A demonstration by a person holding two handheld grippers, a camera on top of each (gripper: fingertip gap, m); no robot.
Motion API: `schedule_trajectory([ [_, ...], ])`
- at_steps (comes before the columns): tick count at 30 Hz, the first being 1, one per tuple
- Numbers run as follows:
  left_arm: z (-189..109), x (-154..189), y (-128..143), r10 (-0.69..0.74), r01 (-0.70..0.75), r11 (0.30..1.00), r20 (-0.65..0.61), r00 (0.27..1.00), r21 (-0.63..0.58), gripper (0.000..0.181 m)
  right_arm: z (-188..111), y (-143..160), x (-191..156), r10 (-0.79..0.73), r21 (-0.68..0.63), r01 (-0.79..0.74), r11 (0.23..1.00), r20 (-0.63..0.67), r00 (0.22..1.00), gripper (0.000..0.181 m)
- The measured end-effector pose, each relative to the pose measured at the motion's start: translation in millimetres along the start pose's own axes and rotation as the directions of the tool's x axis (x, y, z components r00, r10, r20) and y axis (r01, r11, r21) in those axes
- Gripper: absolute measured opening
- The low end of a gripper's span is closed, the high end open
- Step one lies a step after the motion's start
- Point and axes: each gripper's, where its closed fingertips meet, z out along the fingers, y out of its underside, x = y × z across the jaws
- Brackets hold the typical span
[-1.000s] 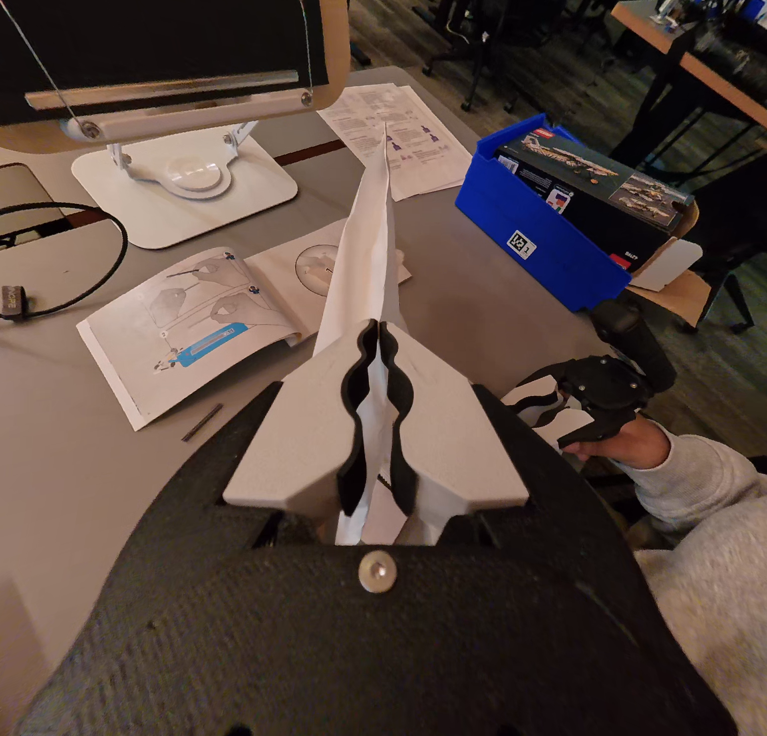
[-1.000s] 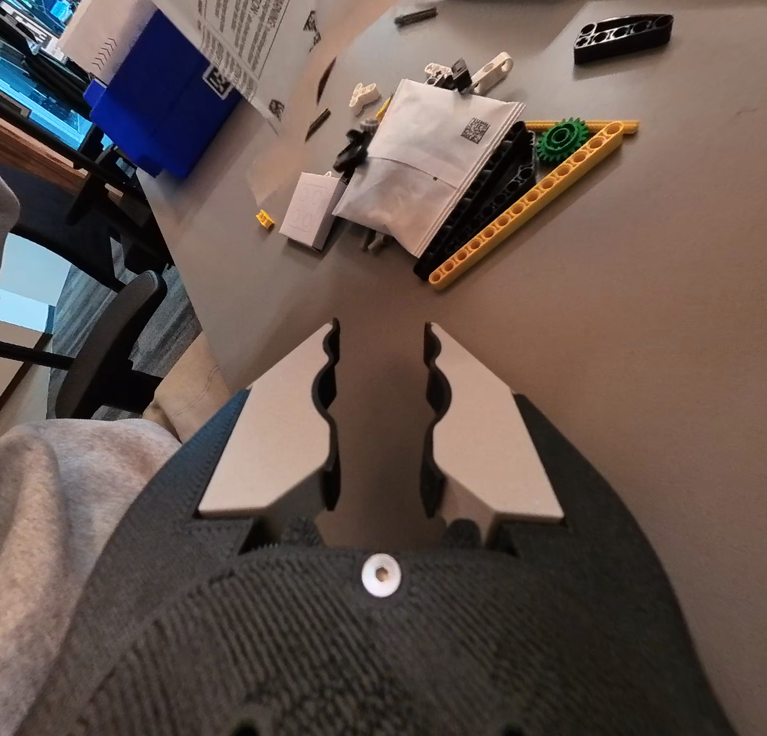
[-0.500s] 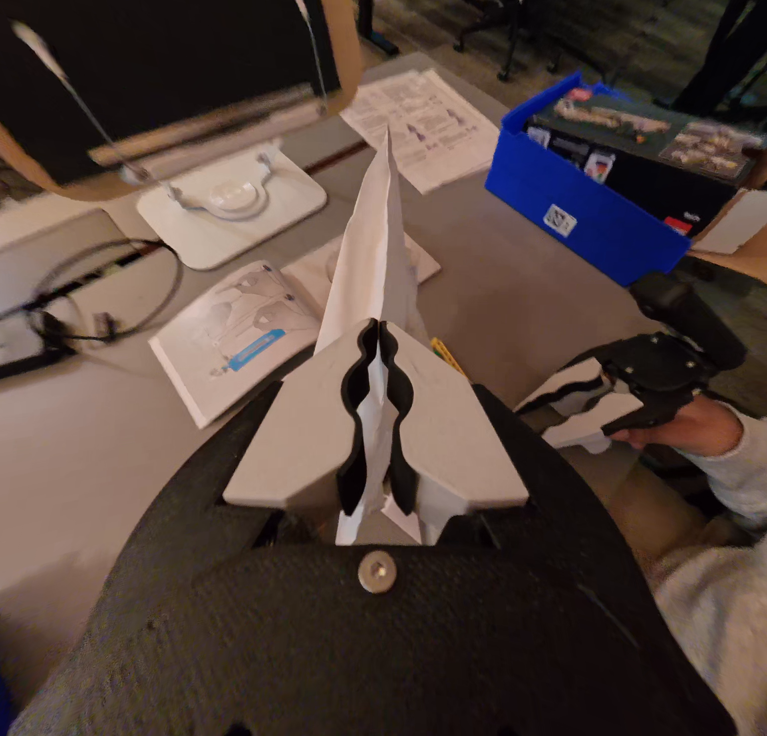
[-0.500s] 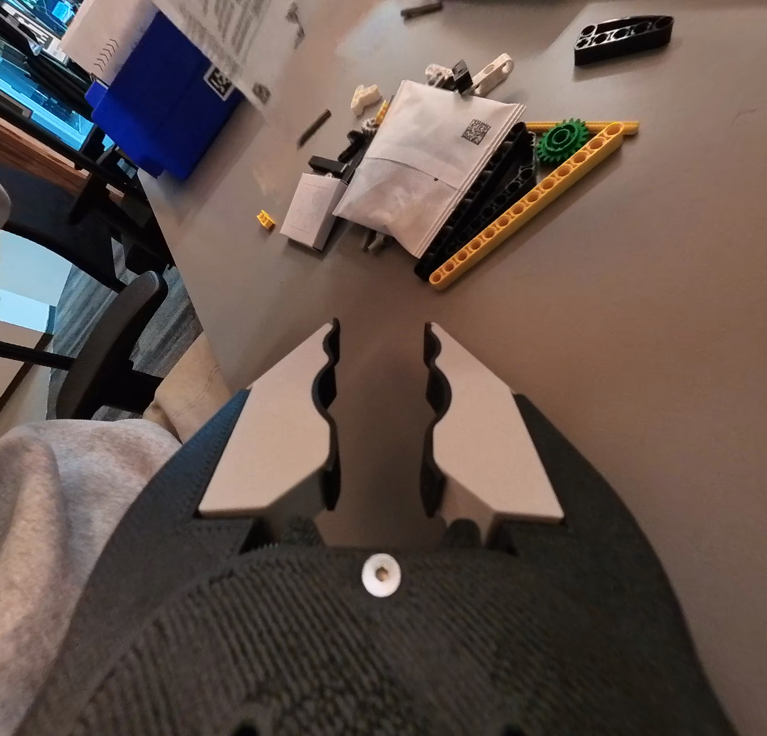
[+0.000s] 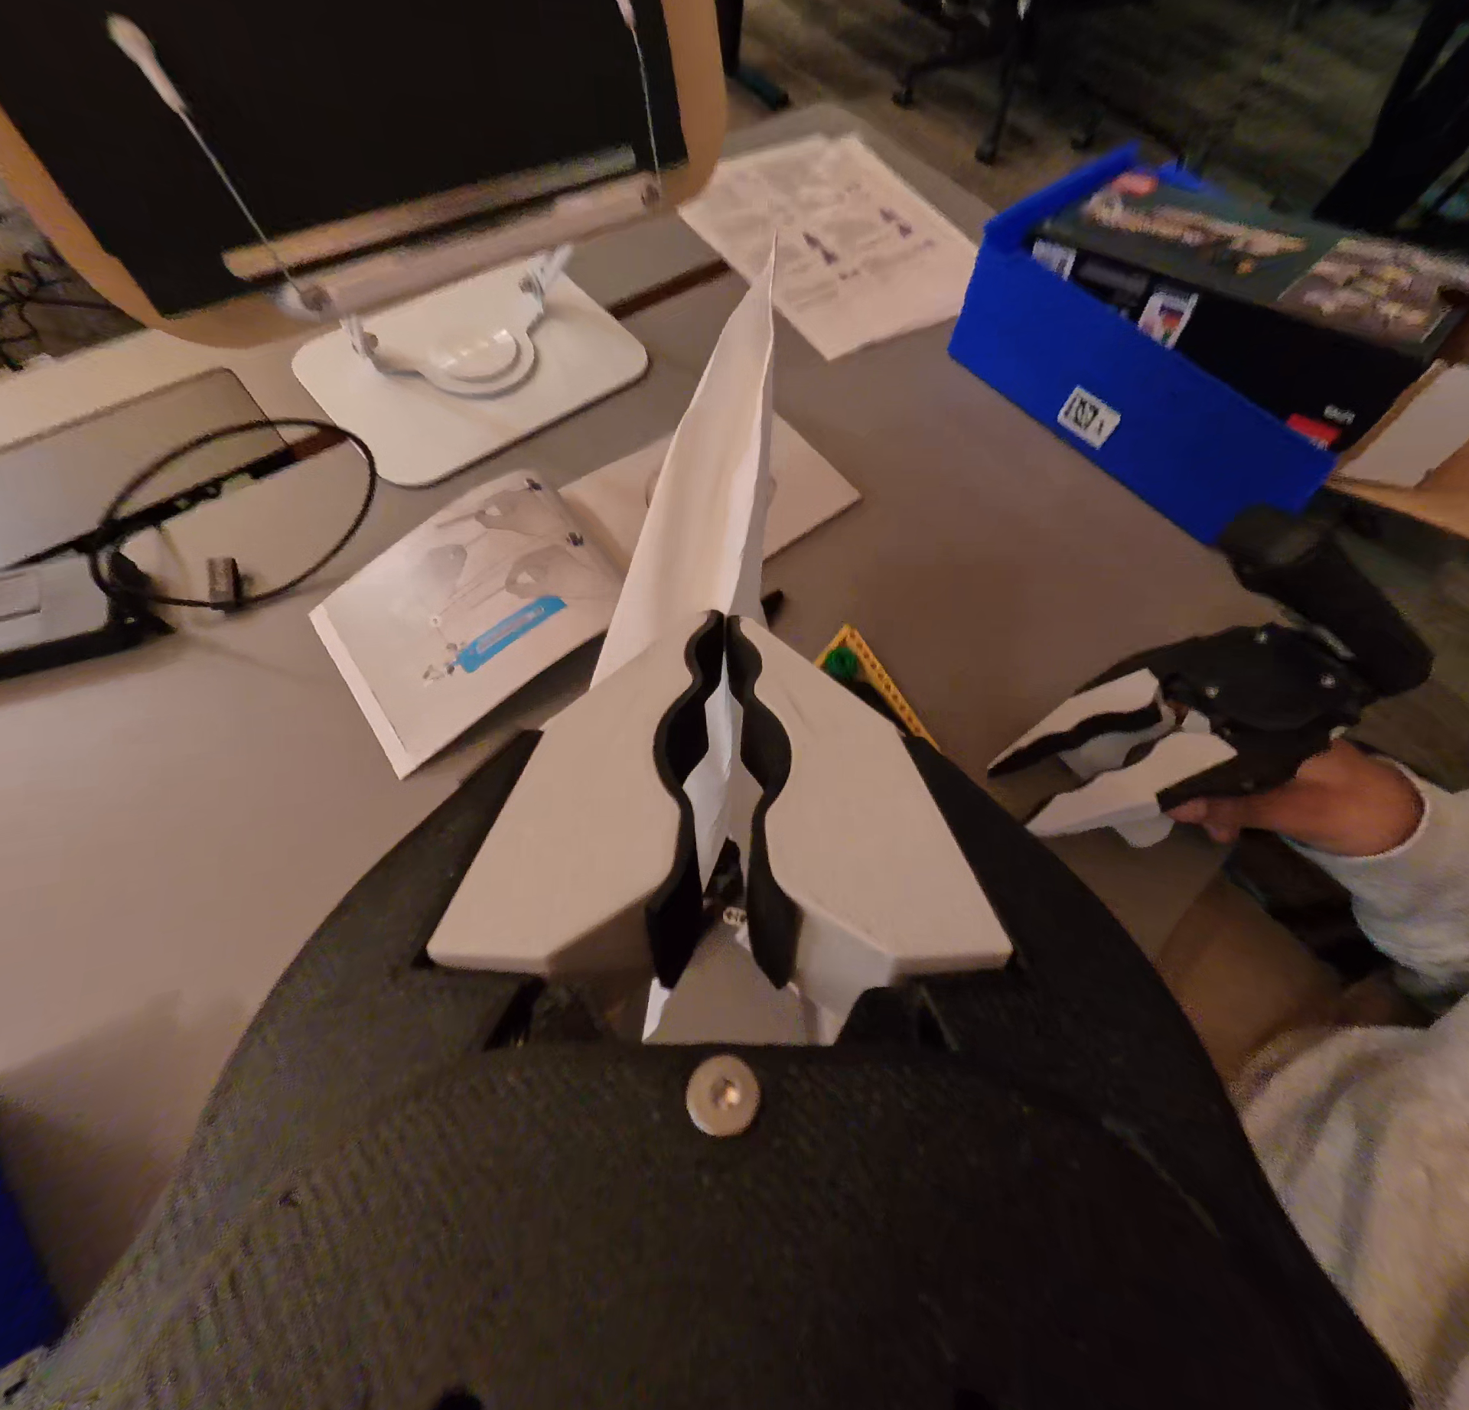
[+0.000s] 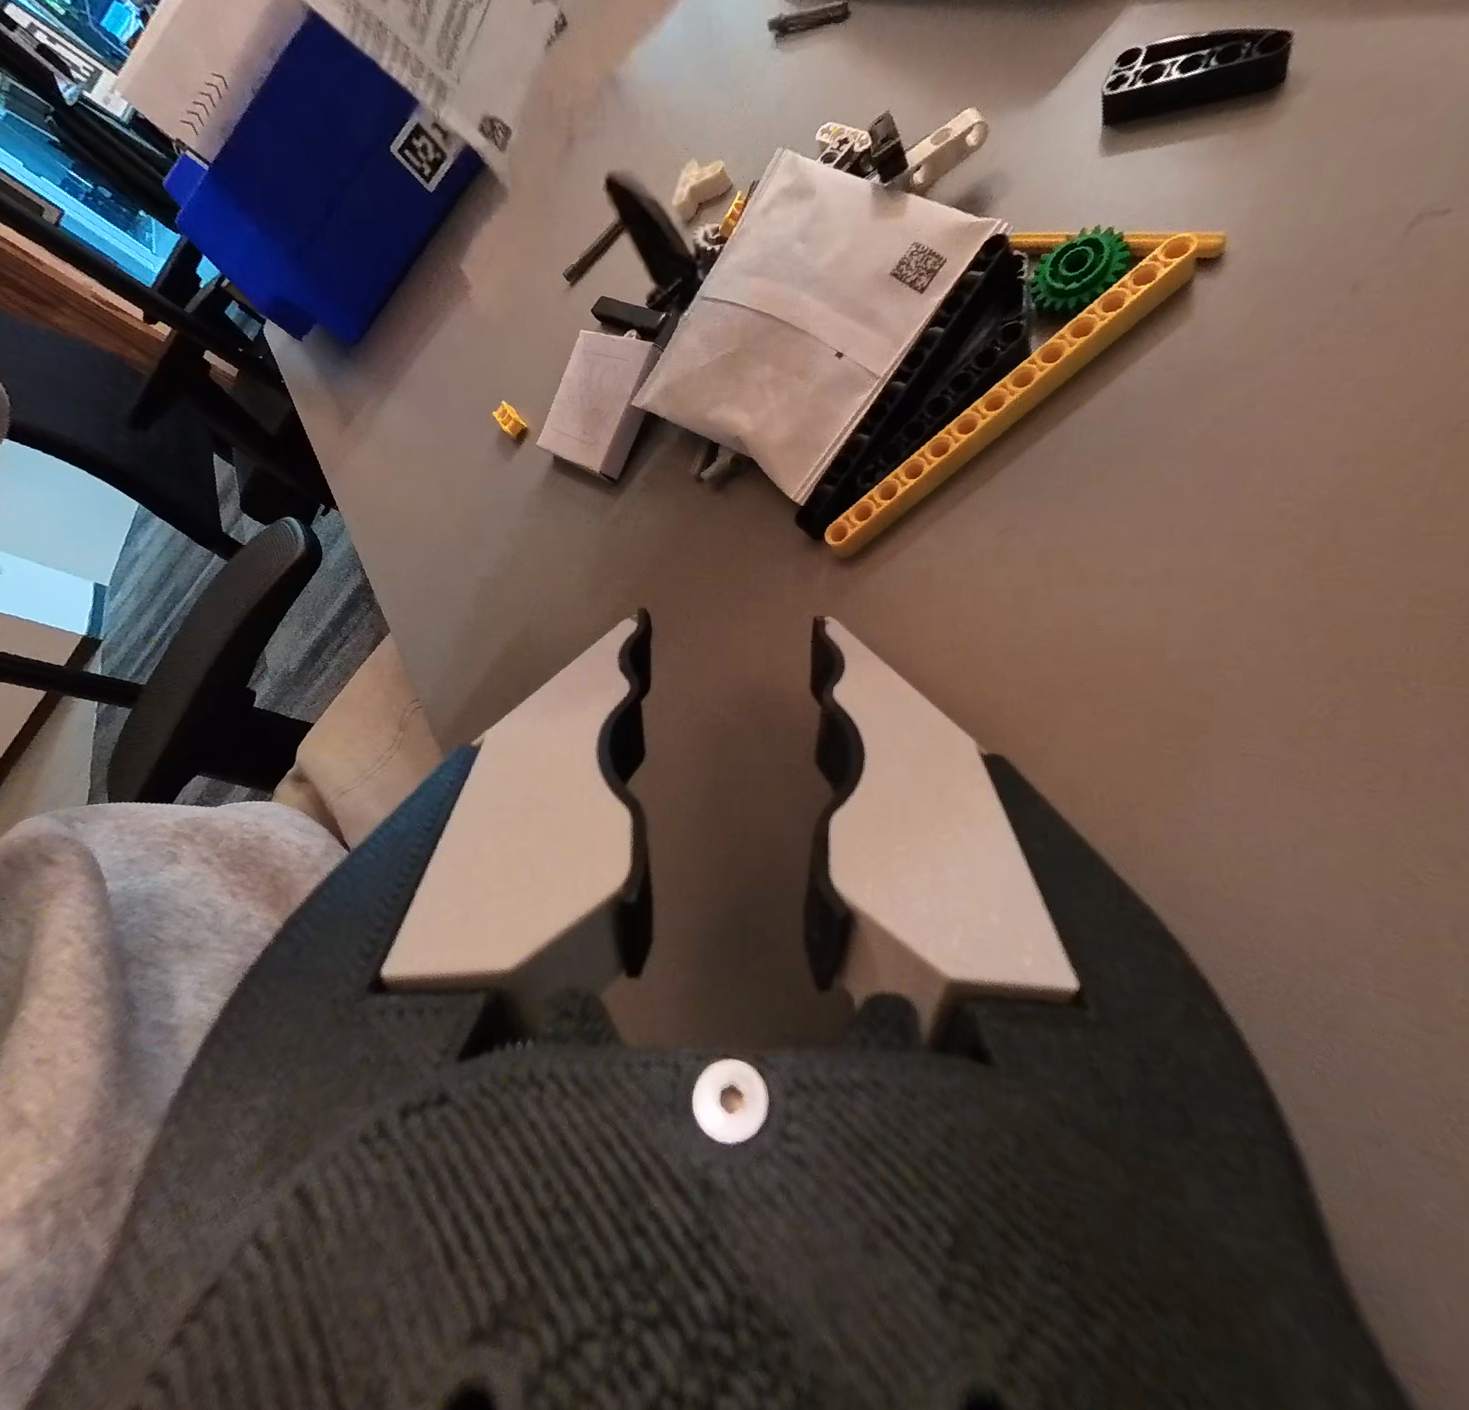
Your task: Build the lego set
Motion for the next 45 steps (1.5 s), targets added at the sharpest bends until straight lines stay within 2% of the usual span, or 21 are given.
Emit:
schedule_trajectory([
  [2,5,3,7,0.010,-0.010,0.999,-0.010,1.000,-0.033,0.000,0,0,0,-0.001,0.000,0.001,1.000,0.000,1.000,0.039],
  [6,-1,2,-2,-0.019,0.019,1.000,-0.019,1.000,0.024,0.000,0,0,0,-0.001,0.000,0.001,1.000,-0.001,1.000,0.039],
  [10,0,0,1,-0.018,0.018,1.000,-0.012,1.000,0.011,0.000,0,0,0,0.000,0.001,0.000,1.000,0.001,1.000,0.039],
  [12,-3,0,1,0.014,-0.014,1.000,0.017,1.000,0.011,0.000,0,0,0,0.003,0.003,-0.003,1.000,0.002,1.000,0.039],
  [15,5,3,16,0.119,-0.113,0.990,0.062,0.991,-0.090,0.000,0,0,0,0.001,-0.002,-0.001,1.000,0.001,1.000,0.039],
  [17,4,11,12,0.103,-0.101,0.993,0.032,0.994,-0.065,0.000,0,0,0,-0.002,-0.003,0.002,1.000,-0.001,1.000,0.039],
  [19,-1,9,4,0.104,-0.102,0.994,0.054,0.993,-0.041,0.000,0,0,0,0.000,0.000,0.000,1.000,-0.001,1.000,0.038],
  [22,5,9,16,0.164,-0.155,0.982,0.075,0.984,-0.109,0.000,0,0,0,0.000,-0.001,0.000,1.000,0.001,1.000,0.039],
  [26,4,8,17,0.162,-0.153,0.983,0.093,0.982,-0.100,0.000,0,0,0,-0.002,-0.002,0.002,1.000,-0.001,1.000,0.039],
  [29,5,15,17,0.115,-0.111,0.990,0.046,0.992,-0.084,0.000,0,0,0,-0.005,-0.003,0.005,1.000,-0.002,1.000,0.039],
  [32,4,9,18,0.148,-0.139,0.985,0.082,0.986,-0.104,0.000,0,1,0,-0.003,-0.003,0.003,1.000,-0.001,1.000,0.039],
  [35,1,18,13,0.099,-0.097,0.993,0.029,0.995,-0.074,0.000,0,1,0,-0.004,-0.004,0.004,1.000,-0.002,1.000,0.039],
  [38,-4,9,15,0.196,-0.185,0.978,0.115,0.974,-0.101,0.000,1,2,0,-0.002,-0.013,0.002,1.000,-0.006,1.000,0.039],
  [40,-5,22,15,0.106,-0.105,0.992,0.020,0.994,-0.070,0.000,1,2,0,-0.002,-0.012,0.002,1.000,-0.007,1.000,0.039],
  [41,-7,21,13,0.075,-0.075,0.996,0.014,0.997,-0.057,0.000,1,2,1,0.000,-0.013,0.000,1.000,-0.006,1.000,0.039],
  [43,-8,10,16,0.120,-0.114,0.991,0.077,0.990,-0.073,0.000,2,2,0,0.008,-0.020,-0.008,1.000,0.003,1.000,0.039],
  [45,-7,13,16,0.090,-0.087,0.994,0.053,0.995,-0.069,0.000,1,1,-1,0.006,-0.011,-0.006,1.000,0.009,1.000,0.038],
])
